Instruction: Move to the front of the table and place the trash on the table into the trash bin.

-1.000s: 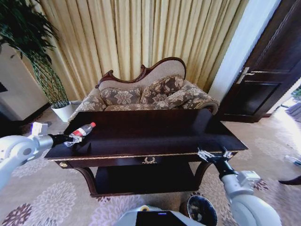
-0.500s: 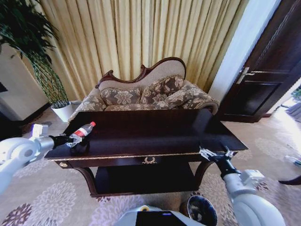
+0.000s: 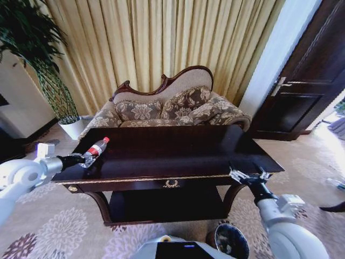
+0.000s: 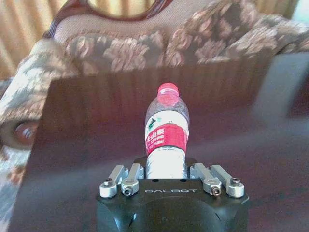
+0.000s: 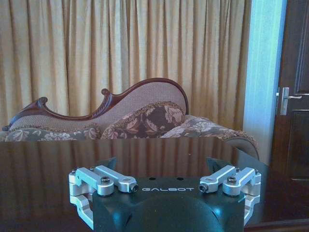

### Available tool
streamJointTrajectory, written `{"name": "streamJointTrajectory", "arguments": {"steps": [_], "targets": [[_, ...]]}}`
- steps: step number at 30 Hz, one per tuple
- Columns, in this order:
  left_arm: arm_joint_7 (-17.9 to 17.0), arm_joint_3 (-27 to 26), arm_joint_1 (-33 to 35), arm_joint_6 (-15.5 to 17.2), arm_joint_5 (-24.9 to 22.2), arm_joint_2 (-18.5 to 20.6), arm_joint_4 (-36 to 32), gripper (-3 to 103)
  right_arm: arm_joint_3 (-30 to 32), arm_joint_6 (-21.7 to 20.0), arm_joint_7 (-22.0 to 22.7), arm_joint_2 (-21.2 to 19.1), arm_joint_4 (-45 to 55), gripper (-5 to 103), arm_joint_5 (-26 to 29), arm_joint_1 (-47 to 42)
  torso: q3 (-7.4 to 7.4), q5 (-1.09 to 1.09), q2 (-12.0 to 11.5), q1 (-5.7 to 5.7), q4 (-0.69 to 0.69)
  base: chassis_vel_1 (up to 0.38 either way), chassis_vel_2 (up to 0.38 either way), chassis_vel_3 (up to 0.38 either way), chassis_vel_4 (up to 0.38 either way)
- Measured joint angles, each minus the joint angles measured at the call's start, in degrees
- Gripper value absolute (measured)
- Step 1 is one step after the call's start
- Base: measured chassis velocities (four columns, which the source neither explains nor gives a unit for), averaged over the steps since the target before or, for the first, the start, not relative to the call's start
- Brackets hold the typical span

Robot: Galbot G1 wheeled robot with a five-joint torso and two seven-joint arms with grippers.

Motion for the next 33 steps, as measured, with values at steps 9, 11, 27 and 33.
{"name": "streamJointTrajectory", "arguments": {"steps": [9,11,27,33], "targets": [[4.56,2.27,-1.33,-18.99,7.76,-3.83,-7.03,35,-0.36,-3.4,4.94,-2.96,0.15,100,8.97,-0.97,0.0,0.04,0.0,0.0,-0.01,0.0,0.0,0.0,0.0],[5.89,2.53,-0.8,-24.18,9.99,-4.1,-8.98,35,0.4,-4.6,7.42,-5.3,0.15,100,16.42,-0.42,0.0,0.03,0.0,0.0,-0.01,0.0,0.0,0.0,0.0],[9.26,9.79,-4.29,-42.41,9.74,-1.75,-11.88,35,3.09,-1.44,2.29,-25.57,0.18,100,42.27,10.56,0.0,0.04,0.0,0.0,0.0,0.0,0.0,0.0,0.0],[12.43,21.89,-15.3,-46.07,11.33,-1.19,-3.63,35,-0.36,-0.07,-0.6,-32.5,-4.06,100,46.08,21.64,0.01,0.02,-0.01,0.0,0.02,0.0,0.0,0.0,0.0]]}}
